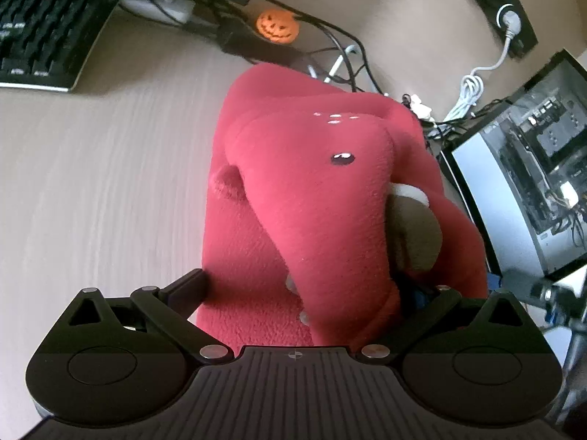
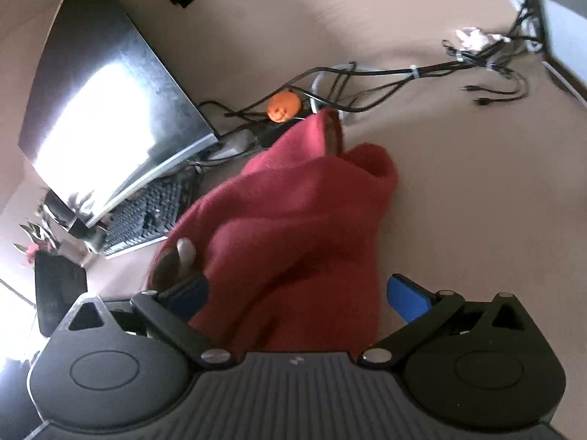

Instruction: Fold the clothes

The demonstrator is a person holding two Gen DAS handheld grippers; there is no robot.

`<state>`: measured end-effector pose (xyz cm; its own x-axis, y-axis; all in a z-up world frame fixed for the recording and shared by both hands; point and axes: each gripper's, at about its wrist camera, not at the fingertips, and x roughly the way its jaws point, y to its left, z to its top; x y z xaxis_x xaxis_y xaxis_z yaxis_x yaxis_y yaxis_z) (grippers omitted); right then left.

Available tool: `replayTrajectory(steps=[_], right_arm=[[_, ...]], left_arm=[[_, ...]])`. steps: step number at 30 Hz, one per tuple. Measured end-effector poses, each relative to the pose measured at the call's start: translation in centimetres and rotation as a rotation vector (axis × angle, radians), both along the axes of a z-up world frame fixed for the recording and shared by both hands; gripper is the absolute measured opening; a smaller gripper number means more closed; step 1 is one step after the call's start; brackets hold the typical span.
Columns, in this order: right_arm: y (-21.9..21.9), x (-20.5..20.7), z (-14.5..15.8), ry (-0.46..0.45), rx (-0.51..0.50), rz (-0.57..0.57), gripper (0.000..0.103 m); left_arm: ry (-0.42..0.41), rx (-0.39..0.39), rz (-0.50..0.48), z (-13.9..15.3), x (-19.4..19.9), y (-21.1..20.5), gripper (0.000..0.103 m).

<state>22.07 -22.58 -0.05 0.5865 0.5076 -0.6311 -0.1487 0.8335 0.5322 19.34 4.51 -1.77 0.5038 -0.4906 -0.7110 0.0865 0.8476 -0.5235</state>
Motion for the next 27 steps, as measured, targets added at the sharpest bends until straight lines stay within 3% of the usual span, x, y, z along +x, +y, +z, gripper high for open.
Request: replayTrajectory(steps=[3,5,7,11,17,21,23,27], right_arm=[[1.7,1.9,-0.7,0.022,-0.029,0.015,0.103],[2.1,3.5,-1.9,0.087,-0.028,0.018,0.103],[2.0,3.9,-3.1,0.14,0.012,0.012,0.103],[1.1,3.7,-3.7,0.152,0.054,0.038,0.103],[-0.1,3.5,-6.1,0.238,0.196,0.033,0.103],[-0.3,3.6,-5.0,0.209,0.178,0.049,0.103],[-0.2,3.7,-3.5,0.161,0.135,0.069,0.103],[0.5,5.0,-2.7,0.15,0.087,0.103,0.103]], left_arm=[[0.007,-0.007,0.015,-0.3,0.1,0.1,0.103],[0.018,-0.017,0.03,-0.5,0.2,0.3,0.103],[0.022,-0.027,0.042,-0.5,0.3,0.5,0.103],[-0.007,-0.041,0.047,0.7,0.2,1.3,0.103],[-0.013,-0.05,0.016,1.1,1.7,1.7,0.103],[0.02,-0.018,-0.03,0.0,2.9,0.8,0.103],[0.038,-0.039,-0.027,-0.6,3.2,0.9,0.103],[0.047,-0.091,-0.009,-1.4,3.4,1.3,0.103]])
